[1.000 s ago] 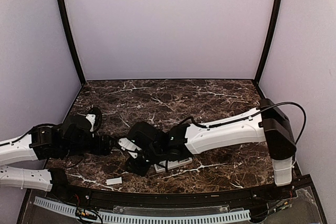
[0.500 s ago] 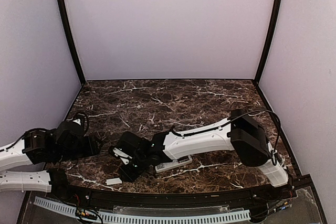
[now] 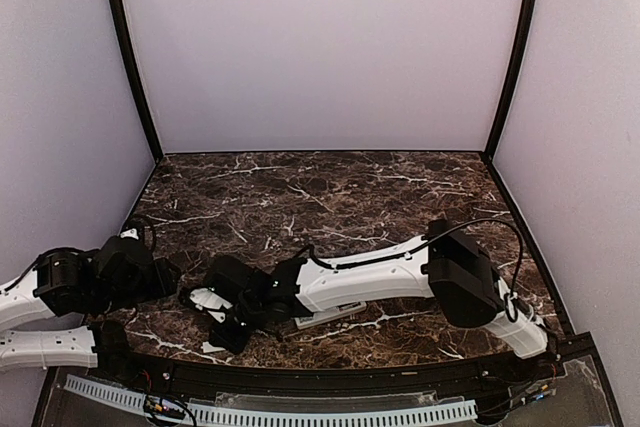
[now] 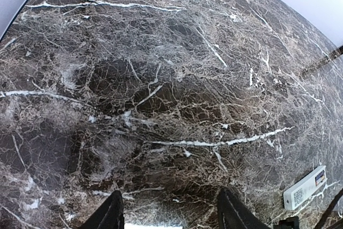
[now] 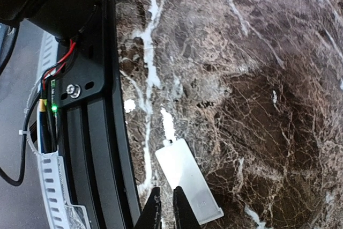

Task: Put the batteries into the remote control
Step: Adjust the battery cover at the center of the board.

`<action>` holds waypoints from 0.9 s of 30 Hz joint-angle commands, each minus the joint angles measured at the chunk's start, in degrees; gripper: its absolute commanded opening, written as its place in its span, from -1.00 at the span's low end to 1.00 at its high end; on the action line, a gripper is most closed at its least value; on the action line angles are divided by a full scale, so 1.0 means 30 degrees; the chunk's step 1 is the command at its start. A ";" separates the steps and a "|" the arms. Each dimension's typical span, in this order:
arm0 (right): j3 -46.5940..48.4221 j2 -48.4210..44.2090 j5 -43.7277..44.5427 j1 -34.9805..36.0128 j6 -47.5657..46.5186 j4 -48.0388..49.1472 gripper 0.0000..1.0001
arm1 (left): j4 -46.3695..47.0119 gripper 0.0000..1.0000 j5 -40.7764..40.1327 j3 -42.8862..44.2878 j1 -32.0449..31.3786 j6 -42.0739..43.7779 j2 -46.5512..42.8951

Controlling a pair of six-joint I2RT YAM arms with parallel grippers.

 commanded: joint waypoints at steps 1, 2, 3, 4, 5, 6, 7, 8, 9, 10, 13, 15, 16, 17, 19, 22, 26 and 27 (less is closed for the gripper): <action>0.0342 0.1019 0.0219 0.0075 -0.0354 -0.1125 -0.87 | -0.0879 0.16 -0.0751 0.0228 0.0019 0.0090 -0.0604; 0.0243 0.1034 0.0385 0.0043 -0.0267 -0.1231 -0.89 | -0.0900 0.16 -0.0823 0.0226 0.0018 0.0089 -0.0723; 0.0095 0.1014 0.0530 -0.0005 -0.0157 -0.1296 -0.90 | -0.0915 0.16 -0.0855 0.0203 0.0033 0.0087 -0.0768; -0.0078 0.0975 0.0698 -0.0048 -0.0063 -0.1377 -0.92 | -0.0918 0.16 -0.0849 0.0190 0.0022 0.0087 -0.0823; -0.0312 0.0896 0.0892 -0.0093 0.0037 -0.1460 -0.93 | -0.0883 0.16 -0.0838 0.0193 0.0035 0.0124 -0.0817; -0.0550 0.0799 0.1088 -0.0147 0.0075 -0.1511 -0.95 | -0.0858 0.16 -0.0794 0.0209 0.0022 0.0149 -0.0777; -0.0843 0.0651 0.1376 -0.0190 0.0146 -0.1587 -0.96 | -0.0853 0.16 -0.0767 0.0217 0.0035 0.0198 -0.0750; -0.1165 0.0468 0.1661 -0.0214 0.0206 -0.1637 -0.97 | -0.0843 0.16 -0.0747 0.0201 0.0037 0.0216 -0.0709; -0.1553 0.0146 0.1956 -0.0257 0.0250 -0.1639 -0.98 | -0.0835 0.16 -0.0729 0.0213 0.0030 0.0244 -0.0687; -0.1954 -0.0123 0.2136 -0.0310 0.0321 -0.1618 -0.99 | -0.0819 0.16 -0.0693 0.0222 0.0039 0.0268 -0.0634; -0.3089 -0.0950 0.2548 -0.0493 0.0528 -0.1620 -1.00 | -0.0721 0.16 -0.0697 0.0239 0.0032 0.0374 -0.0572; -0.3992 -0.1557 0.2908 -0.0569 0.0672 -0.1646 -1.00 | -0.0613 0.16 -0.0628 0.0267 0.0020 0.0504 -0.0489; -0.4463 -0.1852 0.3028 -0.0631 0.0760 -0.1589 -1.00 | -0.0521 0.15 -0.0551 0.0301 0.0019 0.0645 -0.0416; -0.4991 -0.2181 0.3120 -0.0679 0.0806 -0.1491 -1.00 | -0.0428 0.15 -0.0484 0.0307 0.0033 0.0747 -0.0321; -0.6091 -0.2760 0.3325 -0.0784 0.0888 -0.1433 -1.00 | 0.0002 0.15 -0.0032 0.0326 0.0024 0.1265 0.0158; -0.7474 -0.3625 0.3760 -0.0924 0.0984 -0.1642 -1.00 | 0.0960 0.13 0.0636 0.0479 0.0028 0.2469 0.0942; -0.9680 -0.5141 0.4430 -0.1324 0.1245 -0.1690 -1.00 | 0.2414 0.11 0.1777 0.0476 -0.0029 0.3687 0.2265; -1.0213 -0.5486 0.4515 -0.1425 0.1295 -0.1686 -1.00 | 0.2724 0.10 0.2196 0.0331 -0.0064 0.3879 0.2704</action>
